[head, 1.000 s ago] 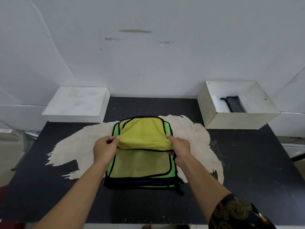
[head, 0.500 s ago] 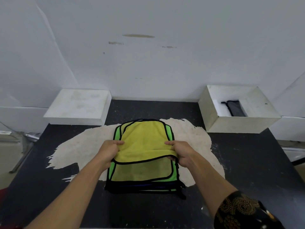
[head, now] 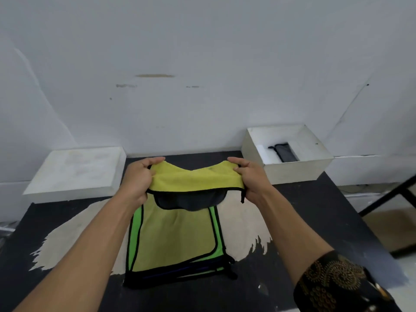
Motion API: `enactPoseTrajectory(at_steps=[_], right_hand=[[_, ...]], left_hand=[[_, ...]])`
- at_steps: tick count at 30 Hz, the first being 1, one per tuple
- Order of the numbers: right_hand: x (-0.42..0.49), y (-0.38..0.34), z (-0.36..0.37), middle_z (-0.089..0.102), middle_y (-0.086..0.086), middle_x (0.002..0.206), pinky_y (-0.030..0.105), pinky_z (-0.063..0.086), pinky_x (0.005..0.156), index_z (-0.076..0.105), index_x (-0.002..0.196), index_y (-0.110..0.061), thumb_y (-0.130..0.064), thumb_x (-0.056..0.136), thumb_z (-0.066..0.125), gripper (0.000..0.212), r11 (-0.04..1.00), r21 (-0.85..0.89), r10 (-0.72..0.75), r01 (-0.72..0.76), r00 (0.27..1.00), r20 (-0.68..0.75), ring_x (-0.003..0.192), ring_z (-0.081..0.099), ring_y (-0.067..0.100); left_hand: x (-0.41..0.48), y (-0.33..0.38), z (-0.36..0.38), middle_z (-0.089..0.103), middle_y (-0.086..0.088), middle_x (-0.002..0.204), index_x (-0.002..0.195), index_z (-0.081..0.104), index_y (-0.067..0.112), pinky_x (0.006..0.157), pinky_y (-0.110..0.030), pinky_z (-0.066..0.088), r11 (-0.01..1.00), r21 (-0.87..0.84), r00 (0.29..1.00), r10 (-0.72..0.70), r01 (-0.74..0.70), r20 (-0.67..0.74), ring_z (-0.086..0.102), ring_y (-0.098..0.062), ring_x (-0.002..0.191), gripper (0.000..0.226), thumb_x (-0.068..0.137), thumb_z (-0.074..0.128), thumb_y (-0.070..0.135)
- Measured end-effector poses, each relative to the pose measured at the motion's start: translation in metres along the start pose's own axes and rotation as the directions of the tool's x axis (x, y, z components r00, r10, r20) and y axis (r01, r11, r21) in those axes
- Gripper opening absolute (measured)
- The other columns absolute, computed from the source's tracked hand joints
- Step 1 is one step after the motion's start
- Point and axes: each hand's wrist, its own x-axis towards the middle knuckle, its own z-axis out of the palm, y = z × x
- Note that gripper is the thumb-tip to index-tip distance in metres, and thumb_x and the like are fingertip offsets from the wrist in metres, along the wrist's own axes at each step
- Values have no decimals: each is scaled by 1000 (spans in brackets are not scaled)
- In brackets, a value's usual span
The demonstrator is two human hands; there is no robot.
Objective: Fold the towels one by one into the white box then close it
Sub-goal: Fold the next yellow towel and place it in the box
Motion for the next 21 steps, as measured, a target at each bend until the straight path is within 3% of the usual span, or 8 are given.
enactPoseTrajectory(at_steps=[2, 5, 8, 10, 12, 15, 18, 21], right_hand=[[-8, -2, -20, 60, 15, 122, 34, 56, 73, 71, 110, -11, 9, 93, 44, 38, 998, 47, 38, -36, 999, -37, 95, 60, 26], [-21, 0, -50, 60, 18, 120, 37, 60, 70, 69, 113, -8, 12, 91, 44, 39, 992, 107, 80, -68, 990, -114, 95, 62, 31], [-32, 0, -81, 62, 15, 111, 33, 60, 62, 67, 117, -5, 14, 90, 43, 41, 989, 133, 91, -67, 980, -179, 88, 65, 29], [-29, -1, -96, 61, 15, 114, 38, 60, 72, 68, 116, -6, 14, 90, 44, 41, 994, 82, 86, -70, 972, -217, 94, 65, 32], [-24, -10, -112, 58, 19, 121, 43, 58, 82, 69, 113, -8, 13, 89, 44, 40, 997, 30, 71, -65, 968, -241, 103, 63, 36], [-21, -37, -134, 58, 19, 119, 36, 58, 76, 68, 107, -12, 12, 89, 42, 39, 1000, 29, 13, -6, 968, -250, 98, 62, 30], [-27, -64, -160, 63, 11, 113, 29, 57, 71, 69, 112, -13, 14, 86, 45, 44, 994, 11, -99, 105, 968, -228, 91, 63, 21], [-40, -63, -190, 66, 5, 115, 25, 54, 78, 70, 116, -16, 15, 85, 48, 49, 980, -24, -200, 198, 962, -185, 99, 64, 17]], left_hand=[[-3, -3, 13, 64, -6, 120, 101, 72, 23, 102, -42, 47, 991, 132, 1000, 26, -28, 18, 57, -24, 114, 58, 82, 34, -16], [-13, -11, 41, 62, -7, 126, 111, 71, 16, 103, -38, 45, 970, 238, 999, 37, -43, 32, 55, -23, 118, 59, 79, 33, -15], [-25, -16, 74, 60, -5, 122, 110, 72, 14, 95, -39, 49, 981, 189, 996, -51, 36, 71, 56, -22, 110, 52, 84, 35, -11], [-27, -13, 92, 59, -6, 117, 109, 71, 12, 84, -36, 50, 982, 163, 990, -112, 97, 88, 57, -22, 101, 47, 88, 34, -8], [-26, -6, 112, 60, -9, 118, 103, 71, 15, 86, -38, 52, 980, 165, 985, -129, 109, 115, 58, -25, 101, 45, 88, 34, -7], [-27, 16, 139, 60, -12, 123, 108, 69, 15, 97, -41, 50, 988, 144, 988, -80, 60, 135, 57, -26, 106, 48, 88, 34, -8], [-42, 39, 159, 56, -6, 125, 123, 63, 15, 95, -35, 49, 997, 71, 983, -2, -11, 182, 55, -20, 109, 54, 88, 32, -12], [-70, 41, 170, 56, 2, 127, 131, 59, 18, 100, -29, 46, 995, 0, 972, 93, -95, 218, 54, -14, 114, 64, 84, 35, -18]])
